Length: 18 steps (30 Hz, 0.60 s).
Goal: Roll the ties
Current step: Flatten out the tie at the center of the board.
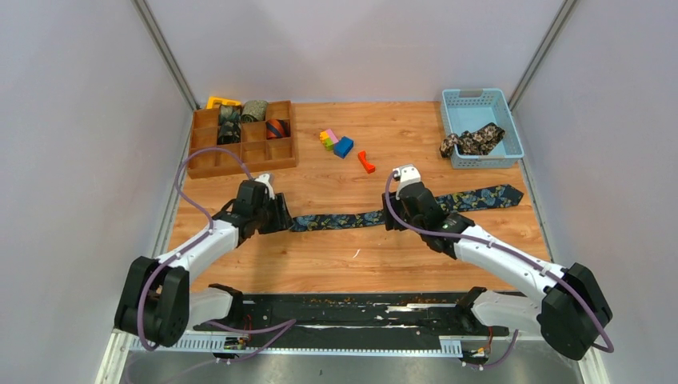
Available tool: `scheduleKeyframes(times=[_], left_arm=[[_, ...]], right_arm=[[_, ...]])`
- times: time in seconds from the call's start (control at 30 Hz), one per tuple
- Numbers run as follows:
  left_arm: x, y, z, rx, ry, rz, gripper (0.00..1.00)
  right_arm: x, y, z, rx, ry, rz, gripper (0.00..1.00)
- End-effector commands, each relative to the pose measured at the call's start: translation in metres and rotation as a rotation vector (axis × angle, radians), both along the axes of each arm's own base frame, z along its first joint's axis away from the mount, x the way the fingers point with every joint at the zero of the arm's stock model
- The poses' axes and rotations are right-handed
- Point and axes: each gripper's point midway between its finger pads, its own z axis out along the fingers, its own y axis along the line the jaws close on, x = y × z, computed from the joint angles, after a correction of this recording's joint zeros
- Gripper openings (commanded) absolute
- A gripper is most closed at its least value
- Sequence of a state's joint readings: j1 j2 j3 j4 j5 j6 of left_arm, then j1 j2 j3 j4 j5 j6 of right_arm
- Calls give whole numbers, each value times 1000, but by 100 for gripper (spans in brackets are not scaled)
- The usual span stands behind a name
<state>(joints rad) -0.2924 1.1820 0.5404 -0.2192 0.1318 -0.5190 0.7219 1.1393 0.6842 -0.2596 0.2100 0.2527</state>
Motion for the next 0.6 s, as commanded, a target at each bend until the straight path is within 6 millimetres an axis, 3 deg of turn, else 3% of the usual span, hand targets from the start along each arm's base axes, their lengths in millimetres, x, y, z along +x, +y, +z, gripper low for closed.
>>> scheduleKeyframes(times=[0.0, 0.4, 0.57], left_arm=[[12, -6, -3, -23, -12, -17, 58], [10, -13, -31, -29, 103, -42, 48], [7, -12, -35, -21, 121, -47, 35]], right_arm=[[16, -7, 10, 47, -28, -127, 51], [29, -65, 9, 78, 54, -327, 48], [30, -87, 7, 60, 67, -422, 48]])
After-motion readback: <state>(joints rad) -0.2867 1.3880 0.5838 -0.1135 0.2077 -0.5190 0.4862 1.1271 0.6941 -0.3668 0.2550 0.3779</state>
